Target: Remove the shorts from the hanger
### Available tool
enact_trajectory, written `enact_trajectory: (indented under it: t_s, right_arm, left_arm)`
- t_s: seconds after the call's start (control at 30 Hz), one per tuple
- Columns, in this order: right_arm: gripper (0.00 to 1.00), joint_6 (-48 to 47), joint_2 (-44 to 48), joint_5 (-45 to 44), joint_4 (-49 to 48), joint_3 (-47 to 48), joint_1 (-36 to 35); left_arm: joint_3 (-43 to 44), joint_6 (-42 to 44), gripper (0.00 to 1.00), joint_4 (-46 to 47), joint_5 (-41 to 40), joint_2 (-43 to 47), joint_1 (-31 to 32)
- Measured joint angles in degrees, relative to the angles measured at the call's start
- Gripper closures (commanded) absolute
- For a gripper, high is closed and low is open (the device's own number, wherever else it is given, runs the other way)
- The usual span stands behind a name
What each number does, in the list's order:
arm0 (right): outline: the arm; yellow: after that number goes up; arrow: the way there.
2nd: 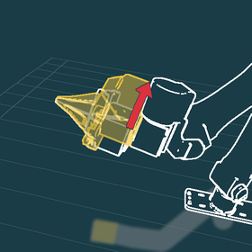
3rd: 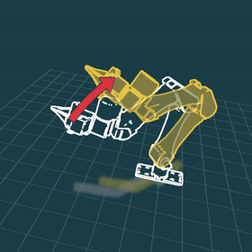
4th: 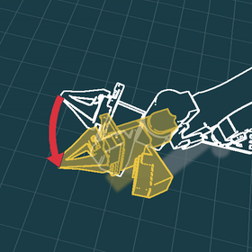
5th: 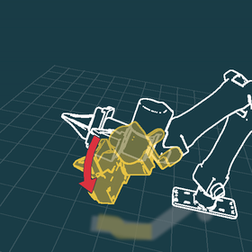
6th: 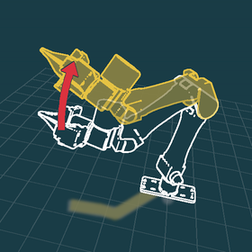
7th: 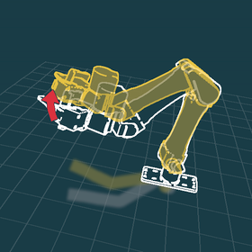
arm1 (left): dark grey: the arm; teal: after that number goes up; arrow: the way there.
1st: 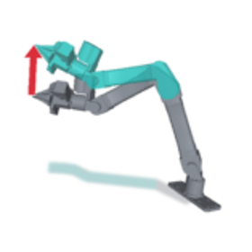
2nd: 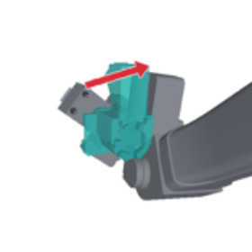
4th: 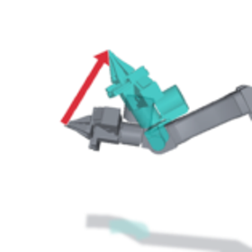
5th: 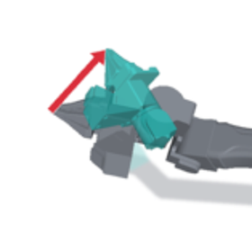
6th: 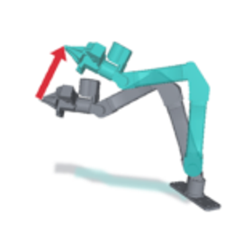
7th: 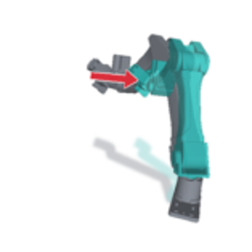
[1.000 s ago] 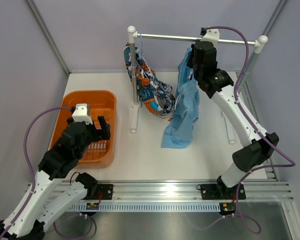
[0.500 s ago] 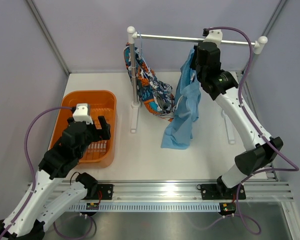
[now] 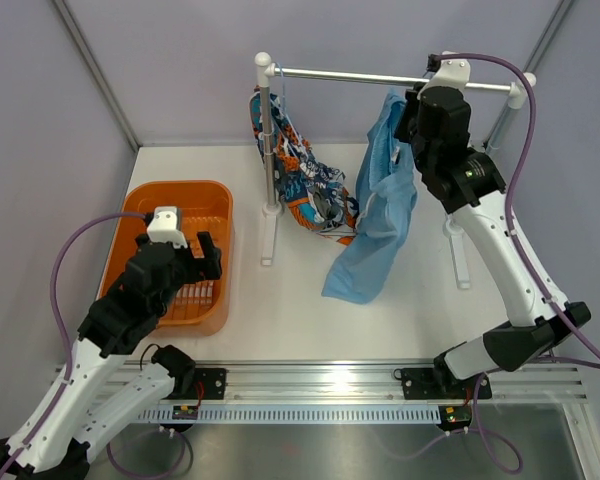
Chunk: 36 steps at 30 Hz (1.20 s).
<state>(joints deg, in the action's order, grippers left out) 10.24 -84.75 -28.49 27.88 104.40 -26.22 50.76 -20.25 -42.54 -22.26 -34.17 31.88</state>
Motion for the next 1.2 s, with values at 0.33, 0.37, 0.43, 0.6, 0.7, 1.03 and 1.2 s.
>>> enact_trajectory:
  t_s: [0.33, 0.37, 0.43, 0.6, 0.7, 1.03, 1.2]
  right_arm:
    - [1.00, 0.50, 7.41, 2.47, 5.31, -5.79, 0.00]
    - [1.00, 0.92, 9.11, 3.13, 6.14, -7.10, 0.00]
    - [1.00, 1.73, 12.76, 4.50, 8.07, -9.55, 0.00]
    - [1.00, 4.24, 22.45, 7.23, 13.38, -15.23, 0.00]
    - [1.00, 5.90, 26.45, 9.20, 16.46, -17.70, 0.00]
    - [1.00, 8.22, 31.67, 12.57, 24.74, -20.00, 0.00]
    - [1.00, 8.87, 32.79, 13.53, 26.18, -19.98, 0.00]
  left_arm:
    - [3.34, 0.33, 0.01, 0.46, 6.08, -3.87, 0.09]
    - [4.87, 0.26, 0.01, 0.50, 6.75, -5.16, 0.39]
    - [7.52, -0.37, 0.01, 0.96, 7.28, -7.43, 2.08]
    - [11.21, -3.04, 0.01, 4.00, 5.35, -13.29, 14.16]
    - [14.73, -4.13, 0.01, 6.75, 2.49, -19.32, 21.84]
    - [32.44, -3.21, 0.02, 22.47, -0.07, -46.27, 31.36]
    - [37.81, -2.23, 0.03, 27.67, 1.70, -55.36, 31.50]
